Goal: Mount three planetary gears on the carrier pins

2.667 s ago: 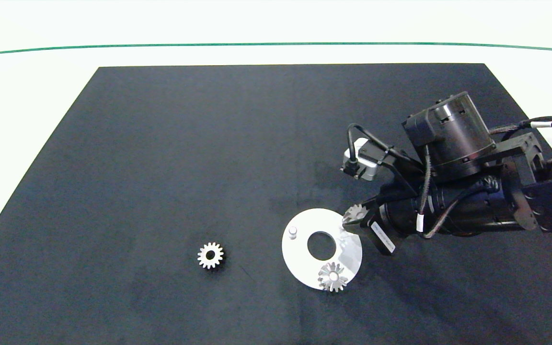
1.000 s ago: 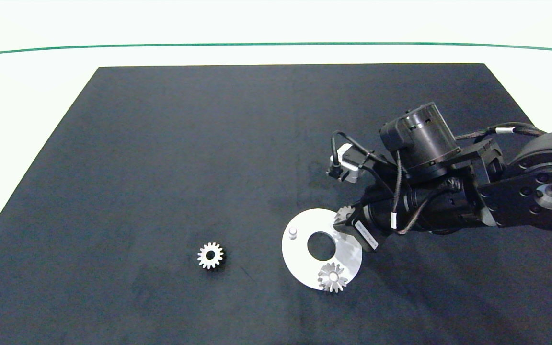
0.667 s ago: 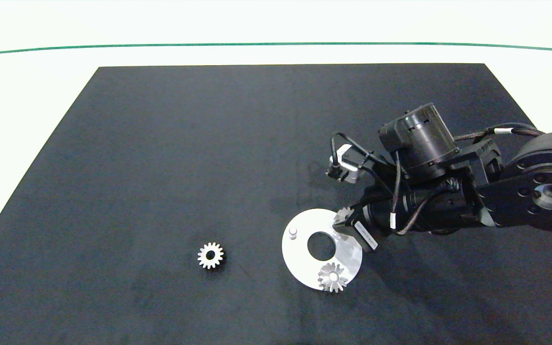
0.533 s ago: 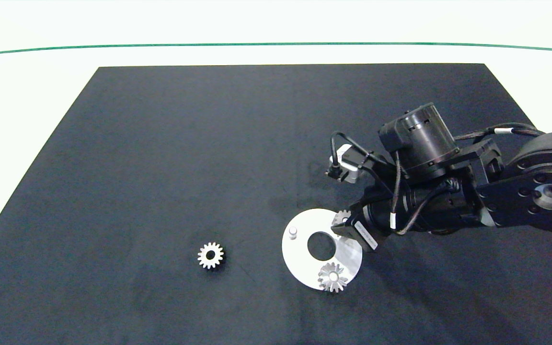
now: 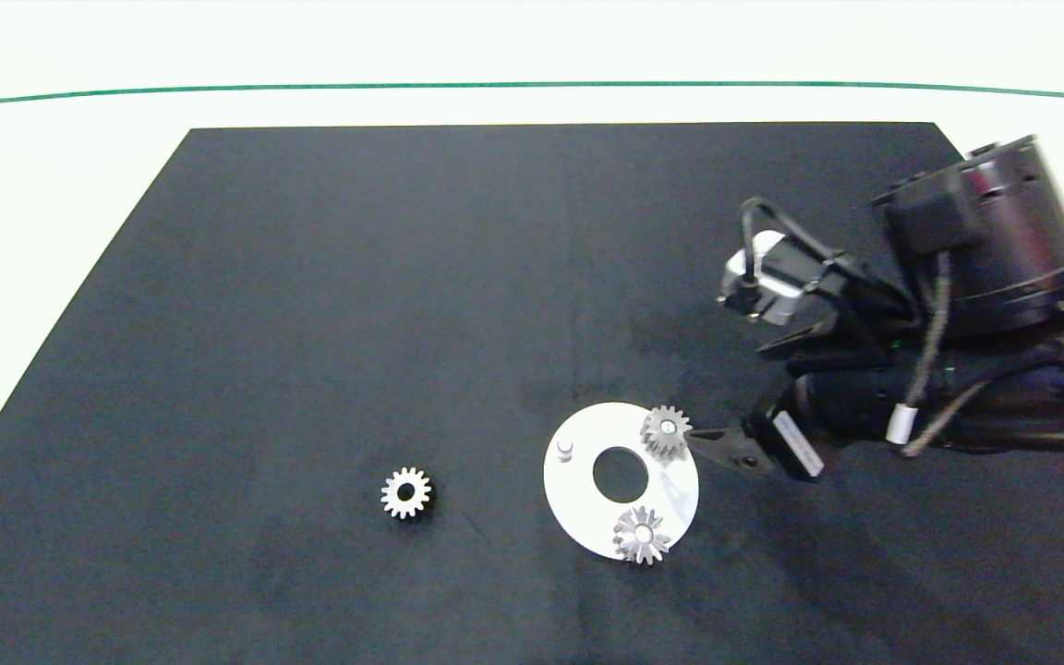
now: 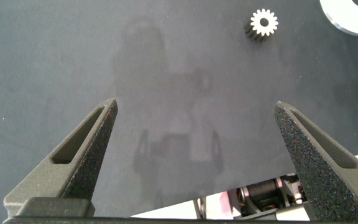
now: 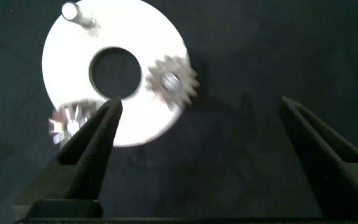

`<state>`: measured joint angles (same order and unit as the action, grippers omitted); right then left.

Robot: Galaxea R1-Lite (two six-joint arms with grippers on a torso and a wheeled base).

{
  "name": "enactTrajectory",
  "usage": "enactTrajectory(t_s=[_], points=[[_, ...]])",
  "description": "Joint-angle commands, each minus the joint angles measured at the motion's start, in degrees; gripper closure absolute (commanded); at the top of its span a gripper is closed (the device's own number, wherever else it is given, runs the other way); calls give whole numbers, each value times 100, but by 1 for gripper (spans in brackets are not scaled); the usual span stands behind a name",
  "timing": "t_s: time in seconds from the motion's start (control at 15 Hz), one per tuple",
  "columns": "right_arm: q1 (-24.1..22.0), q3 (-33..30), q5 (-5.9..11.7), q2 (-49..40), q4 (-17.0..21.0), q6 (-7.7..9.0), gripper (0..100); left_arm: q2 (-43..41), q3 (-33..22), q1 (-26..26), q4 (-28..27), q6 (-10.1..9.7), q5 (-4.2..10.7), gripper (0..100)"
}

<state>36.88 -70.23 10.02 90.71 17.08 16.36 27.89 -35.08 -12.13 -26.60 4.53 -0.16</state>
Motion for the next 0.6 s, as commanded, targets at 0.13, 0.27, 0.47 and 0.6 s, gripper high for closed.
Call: enactTrajectory(t_s=[0.13, 0.27, 0.47, 0.6], points=[[-119, 1662, 791, -3332, 59, 236, 0, 76, 265, -9, 138, 258, -2, 0], [-119, 2154, 1055, -4430, 103, 456, 0, 357, 494, -26, 331, 654, -2, 0], [-146, 2303, 1055, -5810, 1140, 552, 0, 937, 564, -457, 674, 1181, -11, 0], [-181, 2347, 1055, -6566, 1693, 544, 0, 1421, 564, -993, 911, 1155, 7, 0]])
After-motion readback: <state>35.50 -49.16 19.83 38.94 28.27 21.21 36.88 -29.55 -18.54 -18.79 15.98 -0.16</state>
